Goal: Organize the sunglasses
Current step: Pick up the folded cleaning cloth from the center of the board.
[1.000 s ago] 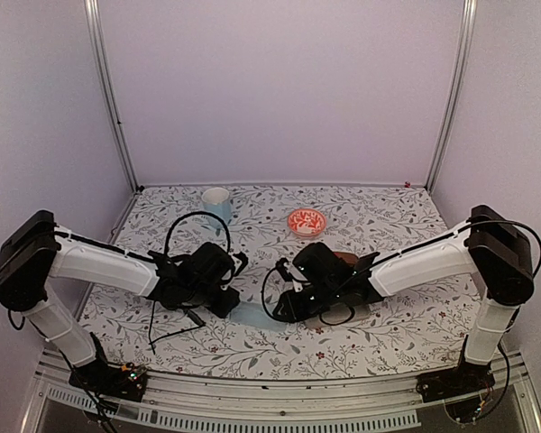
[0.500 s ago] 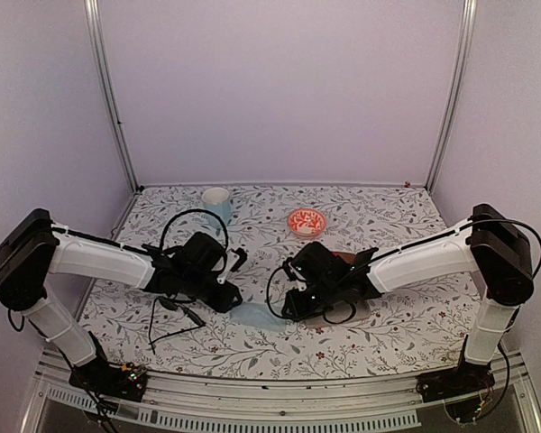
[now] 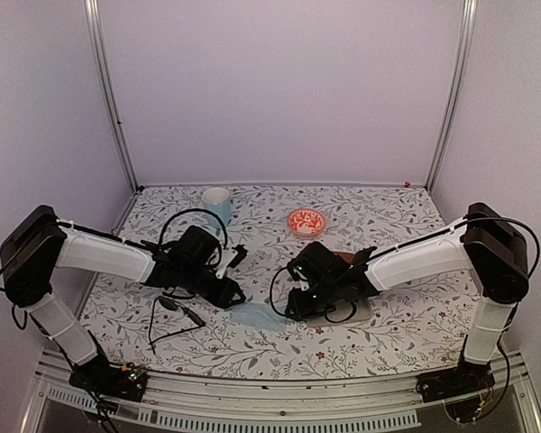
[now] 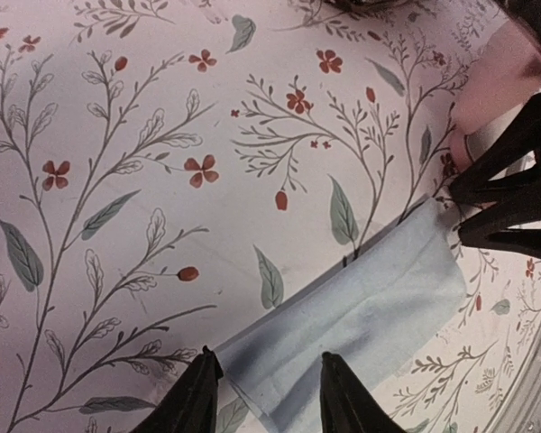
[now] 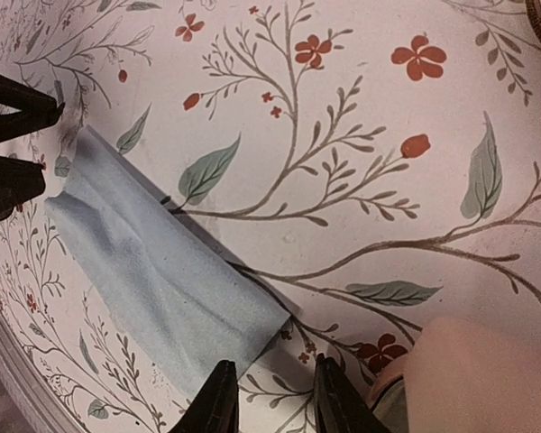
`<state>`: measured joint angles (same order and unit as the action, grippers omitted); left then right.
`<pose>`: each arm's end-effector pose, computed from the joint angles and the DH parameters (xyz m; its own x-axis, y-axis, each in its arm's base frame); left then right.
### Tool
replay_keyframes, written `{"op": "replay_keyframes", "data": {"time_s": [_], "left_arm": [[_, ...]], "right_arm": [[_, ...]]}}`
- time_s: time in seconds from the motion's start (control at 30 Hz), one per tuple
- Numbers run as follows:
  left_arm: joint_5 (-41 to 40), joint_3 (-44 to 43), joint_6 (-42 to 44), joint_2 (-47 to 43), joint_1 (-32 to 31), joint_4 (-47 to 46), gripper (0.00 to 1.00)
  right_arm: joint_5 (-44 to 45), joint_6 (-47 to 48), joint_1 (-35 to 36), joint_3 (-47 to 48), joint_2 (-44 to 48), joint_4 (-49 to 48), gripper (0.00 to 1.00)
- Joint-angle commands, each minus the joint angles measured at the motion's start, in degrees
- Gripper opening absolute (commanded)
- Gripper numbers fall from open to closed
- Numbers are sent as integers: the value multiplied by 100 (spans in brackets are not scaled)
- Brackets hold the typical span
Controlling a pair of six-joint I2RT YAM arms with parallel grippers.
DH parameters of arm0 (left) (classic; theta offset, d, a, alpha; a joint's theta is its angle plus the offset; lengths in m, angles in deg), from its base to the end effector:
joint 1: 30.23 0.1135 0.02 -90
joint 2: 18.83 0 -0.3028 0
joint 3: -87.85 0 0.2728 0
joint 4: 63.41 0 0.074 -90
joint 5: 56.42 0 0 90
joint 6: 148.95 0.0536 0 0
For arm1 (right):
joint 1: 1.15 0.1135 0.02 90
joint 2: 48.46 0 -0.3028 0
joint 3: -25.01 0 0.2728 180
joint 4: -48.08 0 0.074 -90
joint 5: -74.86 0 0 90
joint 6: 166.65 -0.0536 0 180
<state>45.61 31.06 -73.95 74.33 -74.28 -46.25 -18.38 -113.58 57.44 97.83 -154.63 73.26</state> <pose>0.2305 -0.2385 0.1524 -0.7573 0.3804 -0.5308 0.5933 0.7405 -0.3157 0.2052 0.3419 0.1456 -0.8765 -0.2844 -0.3883 -0.4264 0.8332 0.3522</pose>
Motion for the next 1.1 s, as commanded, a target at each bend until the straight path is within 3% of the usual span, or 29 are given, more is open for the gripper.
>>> {"op": "replay_keyframes", "data": {"time_s": [0.0, 0.8, 1.07], "left_arm": [[305, 64, 103, 182, 97, -219, 40], [535, 149, 138, 508, 323, -378, 40], [664, 184, 102, 573, 318, -368, 35]], "right_arm": [[119, -95, -109, 47, -200, -17, 32], [-272, -131, -117, 137, -527, -488, 27], [-268, -122, -111, 127, -519, -505, 25]]}}
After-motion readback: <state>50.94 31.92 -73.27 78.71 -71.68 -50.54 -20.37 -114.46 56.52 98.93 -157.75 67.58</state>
